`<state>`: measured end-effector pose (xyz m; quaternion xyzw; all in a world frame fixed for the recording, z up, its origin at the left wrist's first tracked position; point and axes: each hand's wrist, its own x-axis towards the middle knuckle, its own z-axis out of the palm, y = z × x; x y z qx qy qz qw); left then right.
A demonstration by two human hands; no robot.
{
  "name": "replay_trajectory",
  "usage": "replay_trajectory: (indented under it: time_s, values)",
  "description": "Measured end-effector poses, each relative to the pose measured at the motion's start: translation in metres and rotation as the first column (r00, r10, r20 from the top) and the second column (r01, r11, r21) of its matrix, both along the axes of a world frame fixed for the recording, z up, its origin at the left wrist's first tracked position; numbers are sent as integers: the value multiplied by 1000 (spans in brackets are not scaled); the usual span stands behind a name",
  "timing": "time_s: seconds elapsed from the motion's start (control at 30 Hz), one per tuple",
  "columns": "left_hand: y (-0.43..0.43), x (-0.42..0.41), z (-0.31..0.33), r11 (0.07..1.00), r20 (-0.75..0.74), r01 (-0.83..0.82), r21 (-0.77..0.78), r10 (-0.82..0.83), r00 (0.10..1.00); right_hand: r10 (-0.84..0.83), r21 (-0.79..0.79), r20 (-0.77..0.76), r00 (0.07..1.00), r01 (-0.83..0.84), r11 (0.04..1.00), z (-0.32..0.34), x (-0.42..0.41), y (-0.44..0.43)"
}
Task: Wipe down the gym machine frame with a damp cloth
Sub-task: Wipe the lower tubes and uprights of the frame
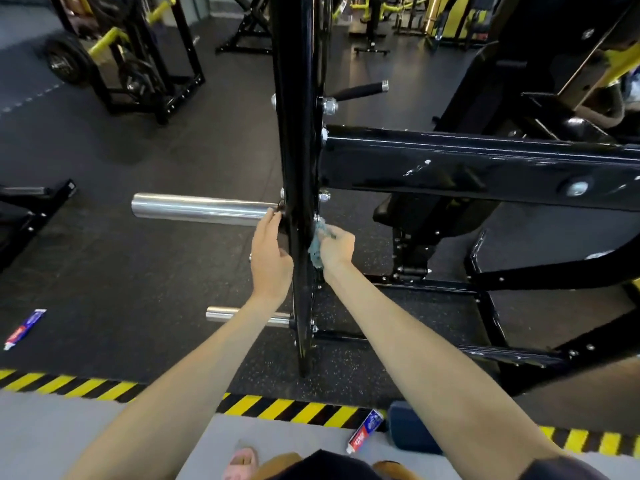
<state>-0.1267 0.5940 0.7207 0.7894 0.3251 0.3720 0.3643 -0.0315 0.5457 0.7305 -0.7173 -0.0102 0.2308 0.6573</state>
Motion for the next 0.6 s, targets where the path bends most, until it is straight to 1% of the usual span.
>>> replay_trajectory:
  time_s: [0.03,0.13,0.2,0.27,0.3,0.4,0.5,0.6]
  values:
    - [-3,0,-5,999,12,-31,-17,31,999,7,7,0,1000,-7,1000,-2,3,1]
    - [-10,3,-14,990,28,-123,-72,126,992,13,-46,-32,999,-15,999,-5,7,11]
    - [-12,4,-16,984,12,-154,-85,155,988,-28,-87,-17,999,27,996,-2,1,15]
    - [-11,2,-18,978,-17,-192,-77,191,981,-84,-94,46,995,88,992,-3,-13,14]
    - [-9,1,-20,977,-21,-203,-64,202,979,-124,-70,83,989,130,989,-4,-22,13]
    - [-1,-3,-29,977,-47,-207,-52,205,978,-241,94,184,953,228,969,-1,-46,11]
    - [5,-9,-42,974,-78,-199,-112,191,979,-290,170,316,903,246,954,-2,-60,12]
    - [8,-21,-54,987,-103,-105,-118,93,990,-280,169,447,849,227,959,-4,-67,22]
